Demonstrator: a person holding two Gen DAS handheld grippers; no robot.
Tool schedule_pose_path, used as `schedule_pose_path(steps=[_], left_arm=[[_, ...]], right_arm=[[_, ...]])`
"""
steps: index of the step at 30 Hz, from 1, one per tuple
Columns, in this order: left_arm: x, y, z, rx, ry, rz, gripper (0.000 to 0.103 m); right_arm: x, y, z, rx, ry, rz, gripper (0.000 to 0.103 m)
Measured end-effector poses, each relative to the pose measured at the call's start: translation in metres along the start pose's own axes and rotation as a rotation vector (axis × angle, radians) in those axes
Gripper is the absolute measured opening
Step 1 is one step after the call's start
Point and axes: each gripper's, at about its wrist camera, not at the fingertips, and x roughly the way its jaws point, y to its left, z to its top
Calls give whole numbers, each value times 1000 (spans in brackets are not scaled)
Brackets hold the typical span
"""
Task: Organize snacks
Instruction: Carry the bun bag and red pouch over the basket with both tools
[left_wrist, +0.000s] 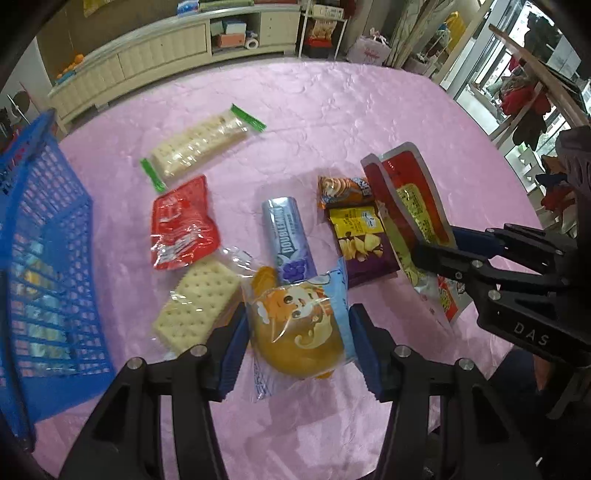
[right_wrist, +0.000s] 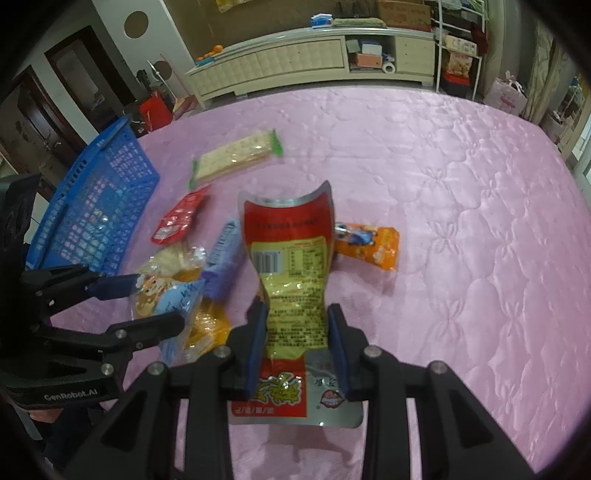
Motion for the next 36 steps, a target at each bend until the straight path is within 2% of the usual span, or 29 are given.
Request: schedule_pose_path(steps=[11,19,24,29,36], left_arm=[[-75,20,-5,-6,-153,4,51],[-148,59,-11,-9,-257,34,51],[-183,93,-15,-31,-306,69,51],[-205,129,-23,-57,-336,85,51],[-227,175,-33,-103,-357,95,51]], right_arm=[[-50,47,9,-38,-64,1,37],[-88,92,31,-93,-115,-15,37],[-106,126,53,-119,-167,12,37],[-109,159,70,-142,-185,35,37],[-92,203,89,-167,-166,65,37]])
